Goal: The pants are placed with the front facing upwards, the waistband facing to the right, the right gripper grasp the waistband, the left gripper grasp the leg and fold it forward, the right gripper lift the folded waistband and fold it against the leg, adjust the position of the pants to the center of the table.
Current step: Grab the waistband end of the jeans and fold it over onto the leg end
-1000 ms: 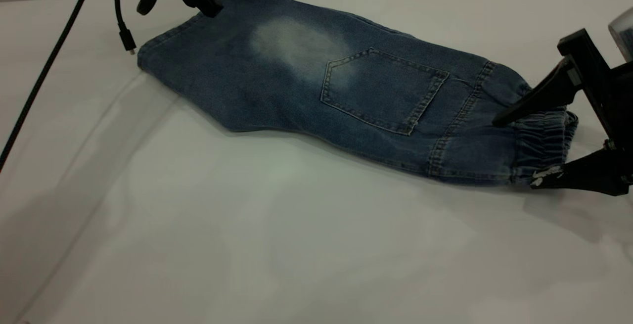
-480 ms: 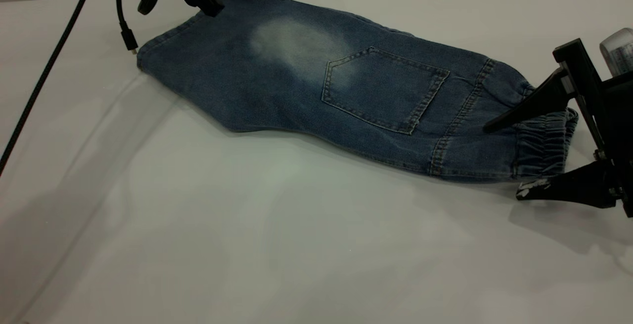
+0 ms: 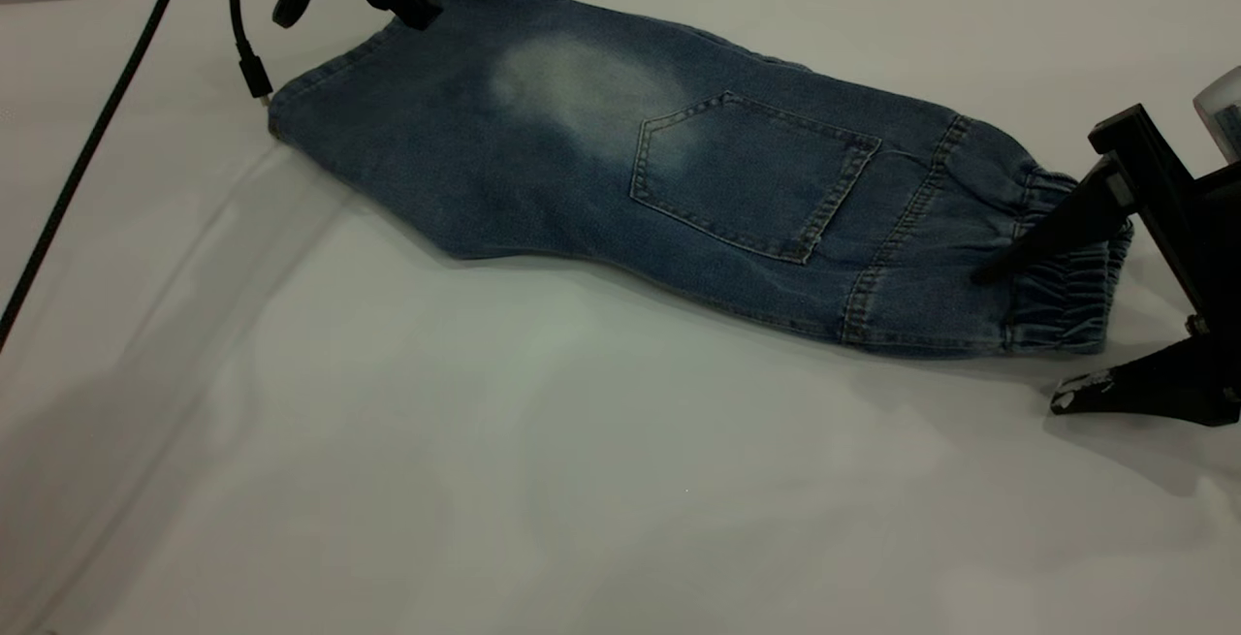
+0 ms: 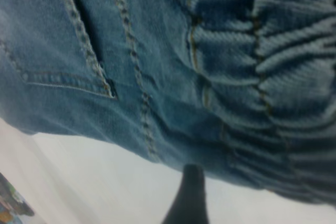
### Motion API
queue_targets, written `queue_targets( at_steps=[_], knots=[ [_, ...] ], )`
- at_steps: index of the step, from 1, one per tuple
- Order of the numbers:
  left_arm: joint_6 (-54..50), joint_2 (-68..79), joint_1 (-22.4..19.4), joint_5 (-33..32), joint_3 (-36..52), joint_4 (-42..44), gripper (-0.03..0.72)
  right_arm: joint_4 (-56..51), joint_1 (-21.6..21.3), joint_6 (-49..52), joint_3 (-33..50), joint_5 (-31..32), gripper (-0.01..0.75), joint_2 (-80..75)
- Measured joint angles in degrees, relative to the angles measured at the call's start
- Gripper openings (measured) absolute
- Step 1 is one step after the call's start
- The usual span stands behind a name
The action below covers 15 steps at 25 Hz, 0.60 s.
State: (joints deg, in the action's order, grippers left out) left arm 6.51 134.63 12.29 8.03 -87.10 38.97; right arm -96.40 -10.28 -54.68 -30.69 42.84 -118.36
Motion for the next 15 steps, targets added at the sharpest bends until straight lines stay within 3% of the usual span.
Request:
queue_targets(
  at_steps=[5,15],
  knots=[
    [-1.74,0.0,0.0,0.02,0.0,0.0,0.38,-0.21,0.0,-1.98,-0.06,-0.79,0.646,0.0],
    [-1.74,0.0,0.0,0.02,0.0,0.0,0.38,-3.58,0.0,-9.97,-1.42,-2.76,0.608,-0.06]
  ],
)
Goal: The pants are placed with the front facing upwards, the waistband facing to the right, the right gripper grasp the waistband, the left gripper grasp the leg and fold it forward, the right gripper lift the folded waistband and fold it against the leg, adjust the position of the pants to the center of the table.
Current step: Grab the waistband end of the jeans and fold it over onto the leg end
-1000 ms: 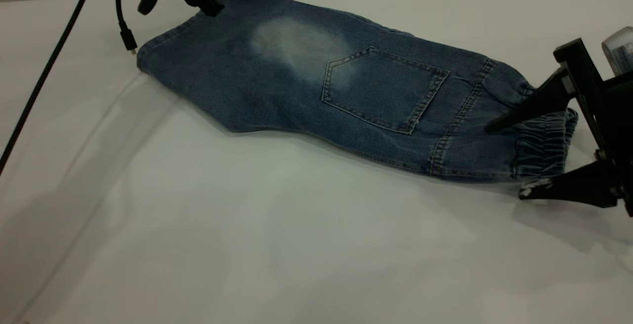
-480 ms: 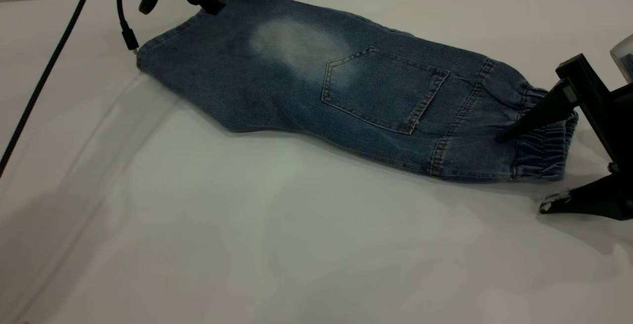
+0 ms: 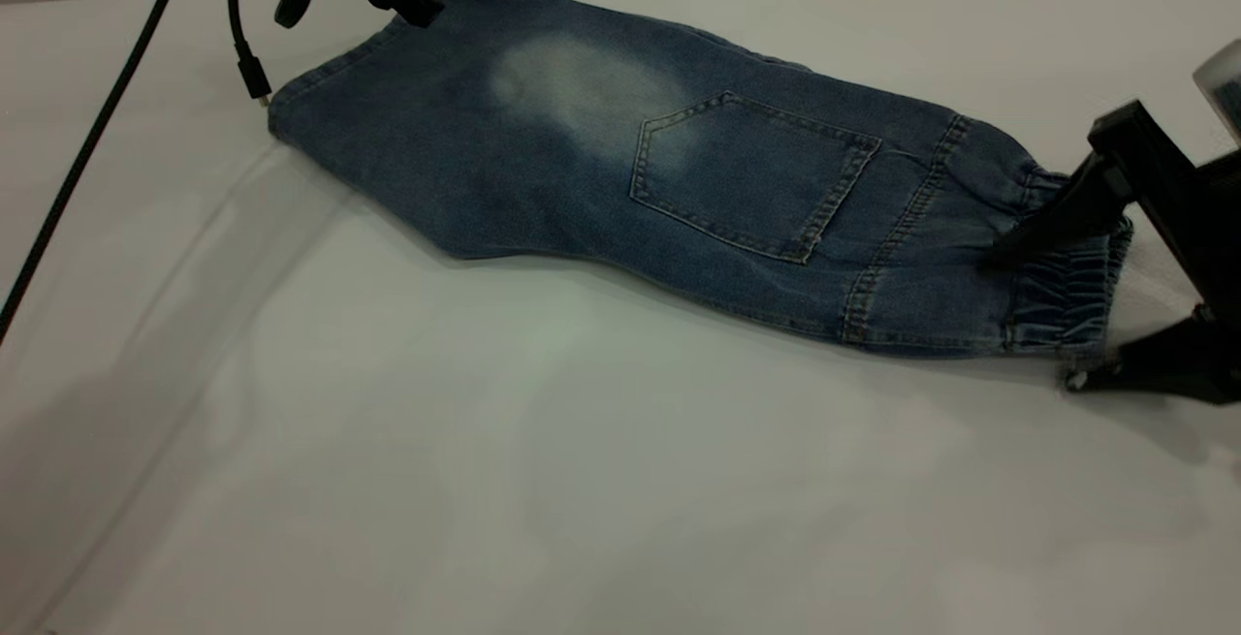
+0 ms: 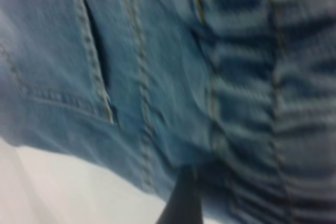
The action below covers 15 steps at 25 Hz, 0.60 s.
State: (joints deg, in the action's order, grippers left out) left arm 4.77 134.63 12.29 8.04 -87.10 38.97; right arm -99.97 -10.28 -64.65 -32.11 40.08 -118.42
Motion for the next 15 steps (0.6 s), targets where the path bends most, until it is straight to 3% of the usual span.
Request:
queue_targets(
  at_steps=[9,12,15],
  knots=[
    [0.0,0.0,0.0,-0.74,0.0,0.0,0.38,0.11,0.0,0.05,-2.56,-0.42,0.576,-0.96],
    [-1.75,0.0,0.0,-2.73,0.06,0.0,0.38,0.06,0.0,0.05,-2.62,-0.65,0.495,-0.96],
    [-3.04,0.0,0.27,-6.37,0.11,-0.06,0.38,0.06,0.0,0.0,-2.62,-0.5,0.346,-0.96]
  ],
)
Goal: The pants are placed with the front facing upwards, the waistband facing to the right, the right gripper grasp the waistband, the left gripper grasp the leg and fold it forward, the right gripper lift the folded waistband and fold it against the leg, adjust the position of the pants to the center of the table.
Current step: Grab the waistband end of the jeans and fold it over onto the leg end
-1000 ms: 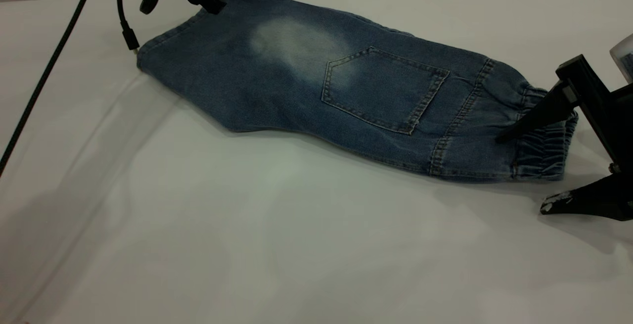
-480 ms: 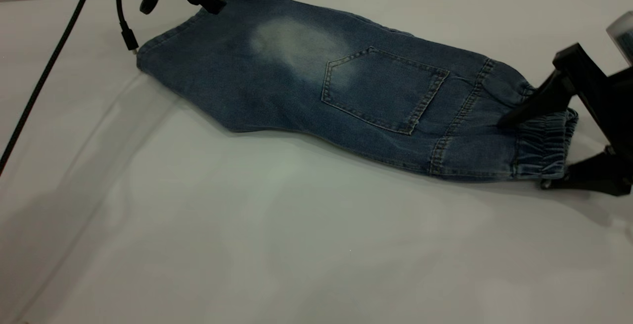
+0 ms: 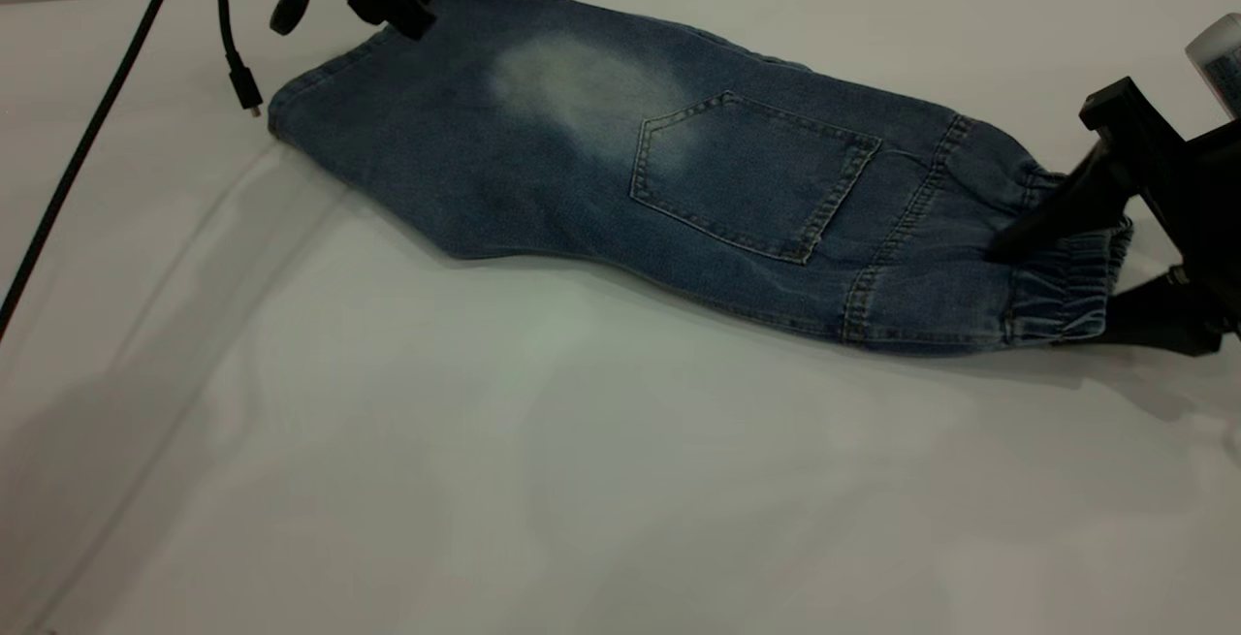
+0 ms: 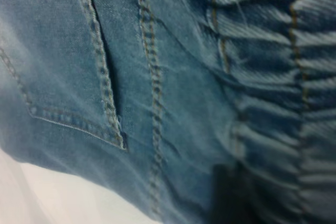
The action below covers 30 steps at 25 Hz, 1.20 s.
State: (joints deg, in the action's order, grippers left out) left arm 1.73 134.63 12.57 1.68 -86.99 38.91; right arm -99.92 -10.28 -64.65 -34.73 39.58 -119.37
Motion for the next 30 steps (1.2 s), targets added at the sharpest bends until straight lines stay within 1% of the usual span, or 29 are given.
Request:
queue_targets(
  at_steps=[2,4,5,6,8,11,14,16,20,22,25,30],
  knots=[
    [-0.55,0.0,0.37,-1.68,0.0,-0.05,0.38,0.0,0.0,-0.14,0.0,1.13,0.225,0.0],
    [-2.11,0.0,0.82,-3.03,0.0,-0.06,0.38,0.0,0.0,-0.35,0.0,2.14,0.128,0.0],
    [-3.12,0.0,1.23,-2.97,0.0,-0.06,0.38,0.07,0.0,-0.46,-0.08,2.53,0.089,0.0],
    [-4.11,0.0,1.51,-3.05,0.0,-0.06,0.38,0.08,0.0,-0.53,-0.21,2.58,0.071,0.0],
    [-6.14,0.0,2.28,-3.8,0.0,-0.09,0.38,0.08,0.0,-1.51,-0.86,3.11,0.071,0.0],
    [-10.28,0.0,3.35,-7.5,0.0,-0.66,0.38,0.07,0.0,-1.52,-2.27,4.78,0.071,0.0],
    [-13.33,-0.11,4.25,-11.13,0.0,-3.65,0.38,0.07,0.0,-1.52,-3.45,5.85,0.071,0.0],
    [-12.97,-0.9,4.36,-13.22,0.0,-6.28,0.38,-0.05,0.0,-1.52,-3.5,5.85,0.071,0.0],
    [-9.1,-4.07,4.31,-13.72,0.0,-10.8,0.38,-0.05,0.0,-1.52,-3.5,5.85,0.071,0.0],
    [-6.92,-5.49,4.27,-15.0,0.0,-13.85,0.38,-0.05,0.0,-1.52,-3.5,5.85,0.071,0.0],
    [-2.65,-6.39,4.15,-16.55,0.0,-20.0,0.379,-0.05,0.0,-1.52,-3.5,5.85,0.071,0.0],
    [8.07,-6.33,4.15,-17.67,0.0,-31.69,0.357,-0.05,0.0,-1.52,-3.5,7.42,0.071,0.0]
  ],
)
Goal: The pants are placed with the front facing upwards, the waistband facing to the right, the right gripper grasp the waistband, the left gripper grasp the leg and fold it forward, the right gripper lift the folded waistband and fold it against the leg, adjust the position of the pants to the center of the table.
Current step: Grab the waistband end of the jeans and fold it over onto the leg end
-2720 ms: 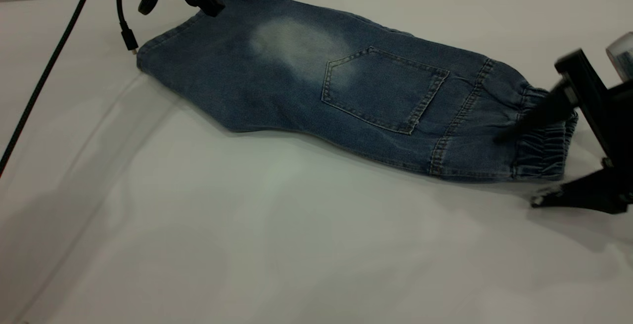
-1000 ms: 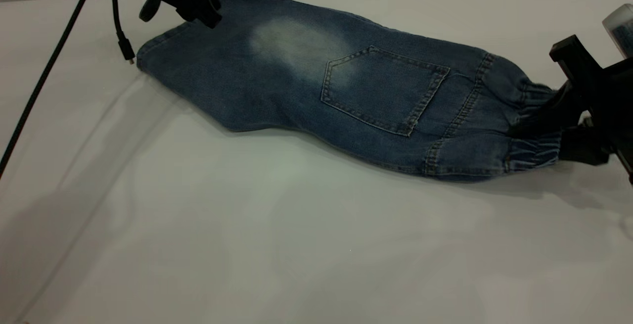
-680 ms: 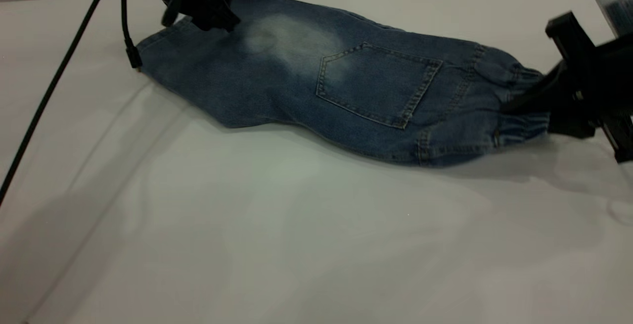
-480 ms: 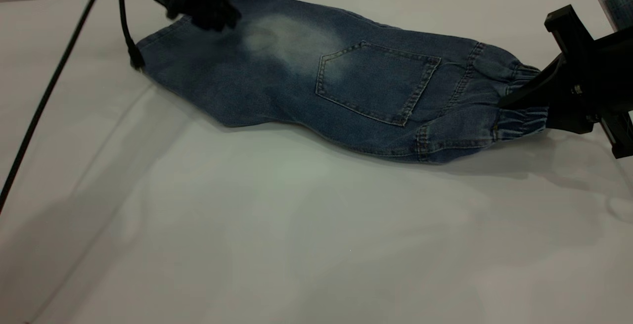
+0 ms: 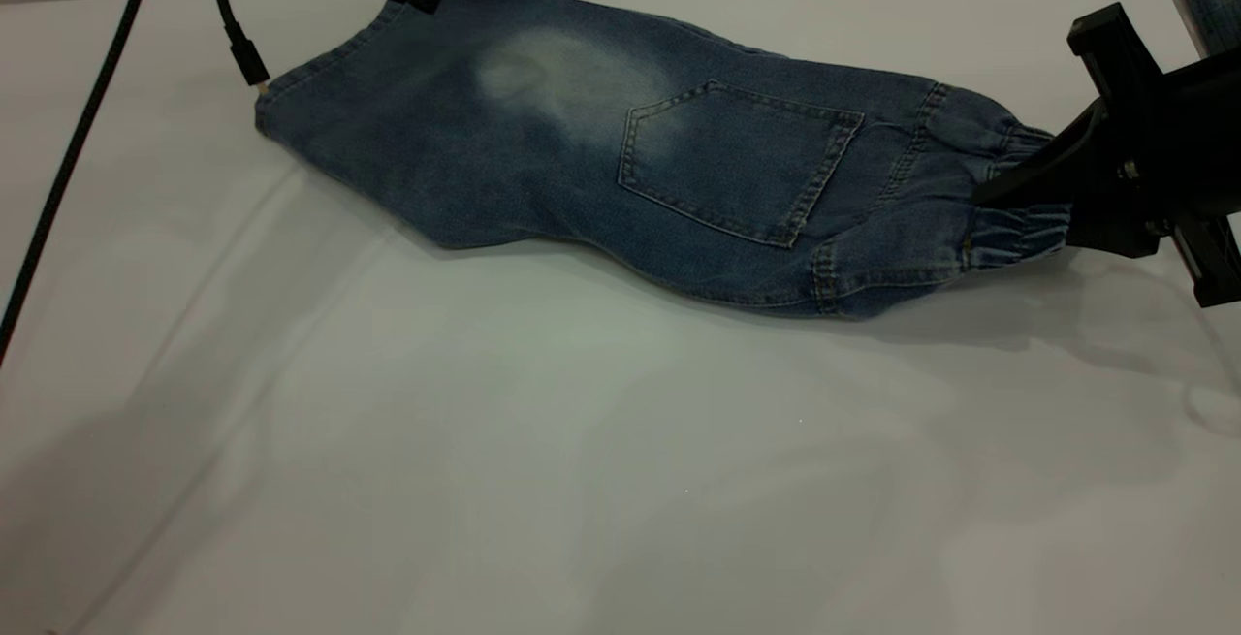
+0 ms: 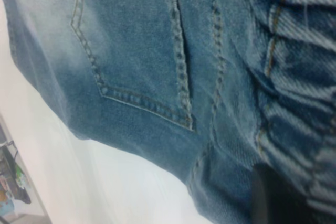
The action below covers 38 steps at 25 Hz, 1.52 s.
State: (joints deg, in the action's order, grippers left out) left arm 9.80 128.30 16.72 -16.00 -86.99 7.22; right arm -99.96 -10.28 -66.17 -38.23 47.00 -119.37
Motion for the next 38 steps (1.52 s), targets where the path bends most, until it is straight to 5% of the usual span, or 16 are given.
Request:
queue_targets(
  at_steps=[13,25,38],
  knots=[
    [31.42,-0.3,0.0,-6.5,-0.06,-32.41,0.349,0.0,0.0,0.0,0.0,1.42,0.071,0.0],
    [31.79,-0.3,0.0,-8.74,-0.06,-33.33,0.314,0.0,0.0,0.0,0.0,1.94,0.071,0.0],
    [37.28,4.4,0.0,-8.59,-0.06,-40.76,0.312,0.0,0.0,-1.13,0.0,9.41,0.071,0.0]
  ],
)
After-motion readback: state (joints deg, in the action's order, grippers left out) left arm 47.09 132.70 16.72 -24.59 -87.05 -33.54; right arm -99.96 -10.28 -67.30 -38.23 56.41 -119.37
